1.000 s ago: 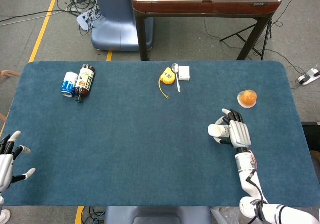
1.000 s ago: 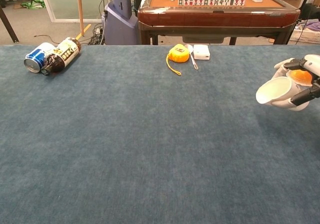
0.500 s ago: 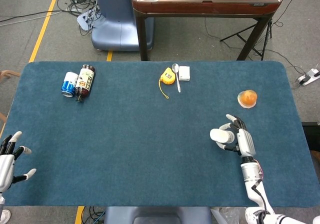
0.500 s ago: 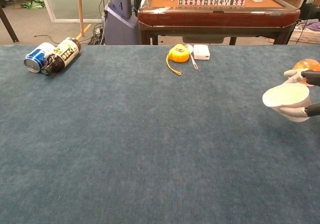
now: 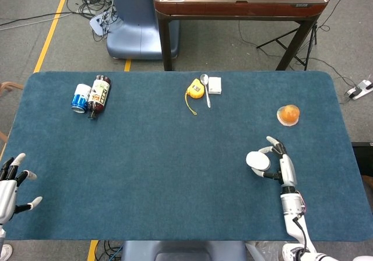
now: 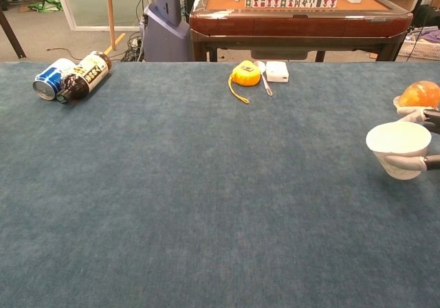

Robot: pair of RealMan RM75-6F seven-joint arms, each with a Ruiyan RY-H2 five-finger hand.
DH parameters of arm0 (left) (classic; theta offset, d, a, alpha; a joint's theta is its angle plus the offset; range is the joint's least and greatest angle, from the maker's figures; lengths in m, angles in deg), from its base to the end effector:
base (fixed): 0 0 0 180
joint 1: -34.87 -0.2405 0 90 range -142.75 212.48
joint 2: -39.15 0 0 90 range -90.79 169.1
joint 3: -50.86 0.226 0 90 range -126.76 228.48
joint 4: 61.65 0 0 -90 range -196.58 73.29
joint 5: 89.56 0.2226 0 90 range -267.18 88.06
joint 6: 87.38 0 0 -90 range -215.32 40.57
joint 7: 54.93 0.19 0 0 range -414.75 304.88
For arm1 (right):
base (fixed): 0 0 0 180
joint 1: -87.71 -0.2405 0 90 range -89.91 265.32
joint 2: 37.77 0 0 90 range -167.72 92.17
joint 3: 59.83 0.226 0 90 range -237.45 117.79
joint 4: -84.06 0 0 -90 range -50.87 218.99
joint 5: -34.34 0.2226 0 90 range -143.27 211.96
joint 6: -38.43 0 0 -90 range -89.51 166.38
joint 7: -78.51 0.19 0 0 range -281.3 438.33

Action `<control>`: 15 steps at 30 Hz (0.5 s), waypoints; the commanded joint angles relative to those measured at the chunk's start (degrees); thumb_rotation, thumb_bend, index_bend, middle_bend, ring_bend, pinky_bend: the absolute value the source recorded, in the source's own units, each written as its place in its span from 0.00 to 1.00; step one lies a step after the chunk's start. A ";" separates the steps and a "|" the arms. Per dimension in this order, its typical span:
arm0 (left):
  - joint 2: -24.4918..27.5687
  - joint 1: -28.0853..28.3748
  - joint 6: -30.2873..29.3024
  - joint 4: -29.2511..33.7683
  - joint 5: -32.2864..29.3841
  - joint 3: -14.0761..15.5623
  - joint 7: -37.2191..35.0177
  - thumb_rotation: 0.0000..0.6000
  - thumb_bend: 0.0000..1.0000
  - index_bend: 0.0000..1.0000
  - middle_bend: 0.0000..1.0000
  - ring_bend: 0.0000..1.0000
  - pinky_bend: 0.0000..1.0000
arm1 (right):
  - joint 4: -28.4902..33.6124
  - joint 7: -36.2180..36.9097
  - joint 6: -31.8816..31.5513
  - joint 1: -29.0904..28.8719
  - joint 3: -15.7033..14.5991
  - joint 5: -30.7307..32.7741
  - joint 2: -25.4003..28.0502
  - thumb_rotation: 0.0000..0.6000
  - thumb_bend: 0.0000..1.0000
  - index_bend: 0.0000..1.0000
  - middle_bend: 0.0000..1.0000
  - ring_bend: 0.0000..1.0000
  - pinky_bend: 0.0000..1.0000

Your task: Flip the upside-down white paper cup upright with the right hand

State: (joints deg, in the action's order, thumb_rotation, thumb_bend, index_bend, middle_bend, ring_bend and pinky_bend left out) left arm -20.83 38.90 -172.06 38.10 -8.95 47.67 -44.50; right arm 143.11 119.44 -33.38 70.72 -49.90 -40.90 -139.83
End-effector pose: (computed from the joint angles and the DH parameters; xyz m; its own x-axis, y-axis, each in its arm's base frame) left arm -0.2877 0.2206 0.1482 0.4987 0.0291 0.8663 0.8624 0.0840 -0.4992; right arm -0.2857 -0.3064 -0.0259 -0.4360 -0.0209 0.8997 -0.8967 0.0946 -0.4323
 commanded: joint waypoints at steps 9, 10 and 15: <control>0.08 0.07 0.25 0.03 -0.15 0.03 -0.04 1.00 0.03 0.44 0.09 0.04 0.39 | -2.85 2.97 -0.68 0.37 0.51 -1.78 -1.36 1.00 0.00 0.47 0.12 0.00 0.03; 0.09 0.08 0.25 0.04 -0.15 0.03 -0.01 1.00 0.03 0.44 0.09 0.04 0.39 | -3.00 2.80 -0.58 0.39 0.43 -1.87 -1.33 1.00 0.00 0.47 0.12 0.00 0.03; 0.07 0.06 0.19 0.06 -0.20 0.02 0.10 1.00 0.03 0.44 0.09 0.04 0.39 | -3.15 2.38 0.69 0.43 0.02 -2.05 -1.02 1.00 0.00 0.42 0.09 0.00 0.03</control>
State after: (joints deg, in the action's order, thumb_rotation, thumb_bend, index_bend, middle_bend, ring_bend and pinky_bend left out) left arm -20.76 38.96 -171.87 38.16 -9.14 47.70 -44.40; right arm 139.95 121.94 -32.89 71.16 -49.77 -42.92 -140.95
